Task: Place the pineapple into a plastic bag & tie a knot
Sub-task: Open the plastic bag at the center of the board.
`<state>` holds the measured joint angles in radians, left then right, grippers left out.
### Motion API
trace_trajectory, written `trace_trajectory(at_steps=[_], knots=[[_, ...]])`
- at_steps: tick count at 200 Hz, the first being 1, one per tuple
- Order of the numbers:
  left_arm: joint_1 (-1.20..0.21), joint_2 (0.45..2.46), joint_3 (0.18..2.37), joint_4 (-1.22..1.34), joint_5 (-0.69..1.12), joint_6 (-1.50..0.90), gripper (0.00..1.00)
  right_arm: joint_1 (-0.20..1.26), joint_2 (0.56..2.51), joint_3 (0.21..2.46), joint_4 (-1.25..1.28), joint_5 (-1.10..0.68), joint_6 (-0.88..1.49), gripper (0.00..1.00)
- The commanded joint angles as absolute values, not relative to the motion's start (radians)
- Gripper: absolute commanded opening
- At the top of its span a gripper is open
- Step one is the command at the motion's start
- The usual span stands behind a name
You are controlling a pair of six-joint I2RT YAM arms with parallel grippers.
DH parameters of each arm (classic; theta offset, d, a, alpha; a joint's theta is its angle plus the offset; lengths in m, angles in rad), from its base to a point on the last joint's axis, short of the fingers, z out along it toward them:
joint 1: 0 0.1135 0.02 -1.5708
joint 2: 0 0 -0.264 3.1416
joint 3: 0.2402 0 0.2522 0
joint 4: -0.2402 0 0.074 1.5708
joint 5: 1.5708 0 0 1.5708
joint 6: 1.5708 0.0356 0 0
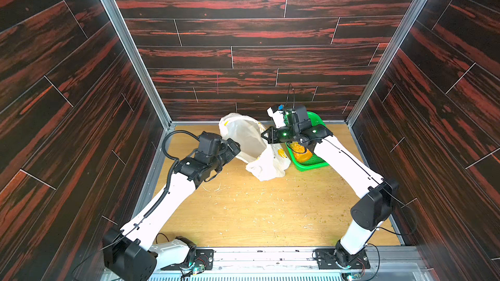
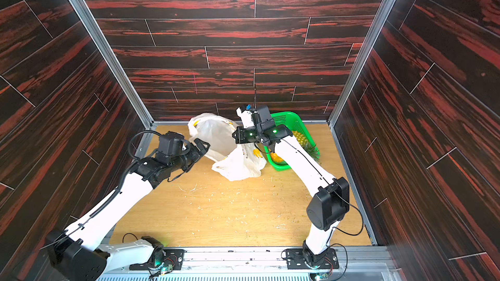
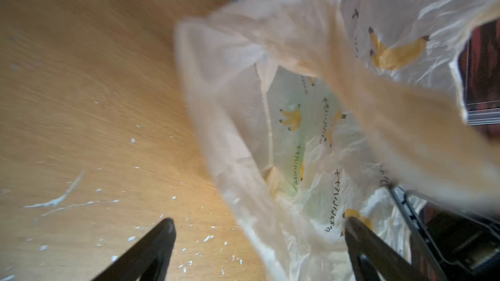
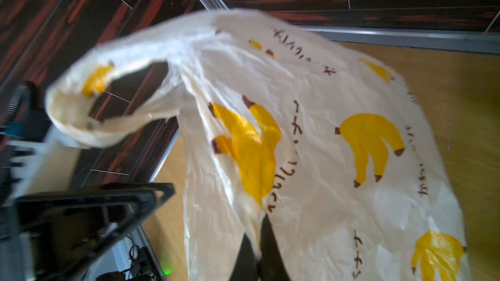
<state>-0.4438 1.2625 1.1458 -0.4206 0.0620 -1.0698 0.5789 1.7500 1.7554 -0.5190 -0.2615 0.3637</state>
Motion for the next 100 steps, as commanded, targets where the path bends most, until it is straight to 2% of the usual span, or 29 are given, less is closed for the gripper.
trace_trajectory(at_steps=[1,15,35,53,70,100], knots=[[-0.439,1.282,1.098,-0.32,0.144,-1.147,0.95,0.589,1.734,1.749,-0.491,-0.312,0.389,0.0],[-0.437,1.297,1.104,-0.298,0.148,-1.156,0.74,0.59,1.735,1.749,-0.488,-0.327,0.395,0.0],[-0.437,1.301,1.108,-0.323,0.118,-1.163,0.58,0.59,1.735,1.749,-0.48,-0.337,0.406,0.0],[-0.436,1.286,1.078,-0.324,0.082,-1.181,0.25,0.59,1.737,1.75,-0.464,-0.341,0.42,0.0],[-0.434,1.265,1.06,-0.333,0.04,-1.181,0.01,0.59,1.742,1.756,-0.457,-0.34,0.429,0.0],[-0.432,1.221,1.102,-0.414,-0.045,-1.116,0.0,0.589,1.749,1.767,-0.469,-0.332,0.43,0.0]])
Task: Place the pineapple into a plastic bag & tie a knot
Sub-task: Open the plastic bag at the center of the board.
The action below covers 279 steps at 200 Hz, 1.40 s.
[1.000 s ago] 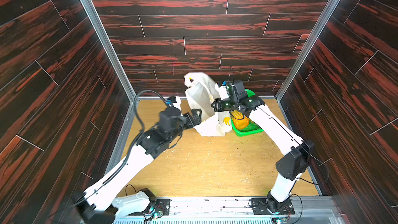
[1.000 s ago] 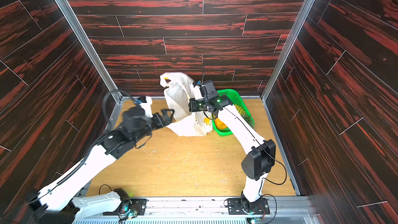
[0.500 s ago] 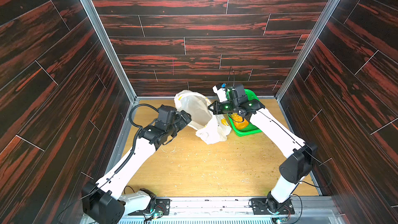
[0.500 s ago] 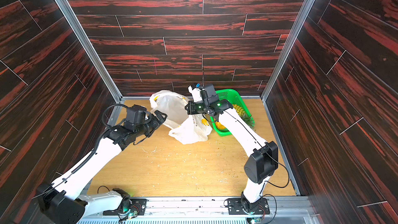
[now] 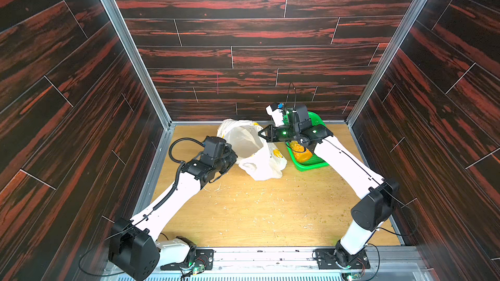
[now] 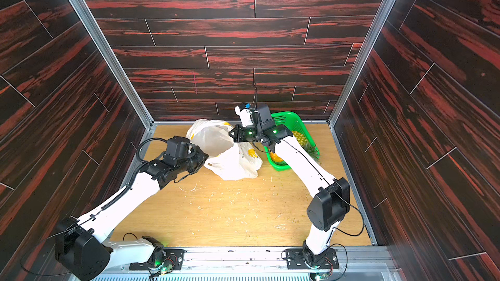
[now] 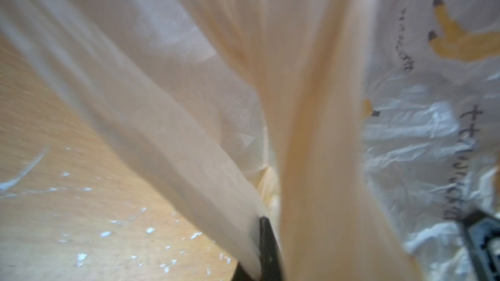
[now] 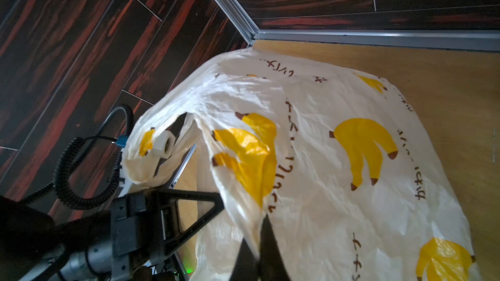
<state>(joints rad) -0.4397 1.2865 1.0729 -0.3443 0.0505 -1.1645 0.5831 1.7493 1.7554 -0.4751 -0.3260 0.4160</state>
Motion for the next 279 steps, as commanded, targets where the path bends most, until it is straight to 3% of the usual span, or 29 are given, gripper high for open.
trace_trajectory(at_steps=[1,52,96,116,179,230,279], knots=[[-0.432,1.219,1.105,-0.417,-0.048,-1.113,0.0,0.589,1.749,1.766,-0.469,-0.331,0.429,0.0],[-0.433,1.215,1.35,-0.634,-0.156,-0.812,0.0,0.532,1.837,1.779,-0.449,-0.386,0.594,0.0],[-0.433,1.35,1.552,-0.807,-0.084,-0.665,0.0,0.531,1.863,1.797,-0.475,-0.318,0.591,0.18],[-0.433,1.389,1.537,-0.783,0.001,-0.668,0.0,0.525,1.844,1.786,-0.511,-0.28,0.562,0.24],[-0.437,1.343,1.365,-0.546,0.19,-0.529,0.0,0.491,1.651,1.563,-0.496,-0.276,0.501,0.25],[-0.448,1.286,1.312,-0.609,0.267,-0.227,0.0,0.467,1.436,1.448,-0.466,-0.174,0.292,0.44],[-0.448,1.214,1.249,-0.496,0.319,-0.084,0.0,0.471,1.345,1.363,-0.453,-0.328,0.241,0.44]])
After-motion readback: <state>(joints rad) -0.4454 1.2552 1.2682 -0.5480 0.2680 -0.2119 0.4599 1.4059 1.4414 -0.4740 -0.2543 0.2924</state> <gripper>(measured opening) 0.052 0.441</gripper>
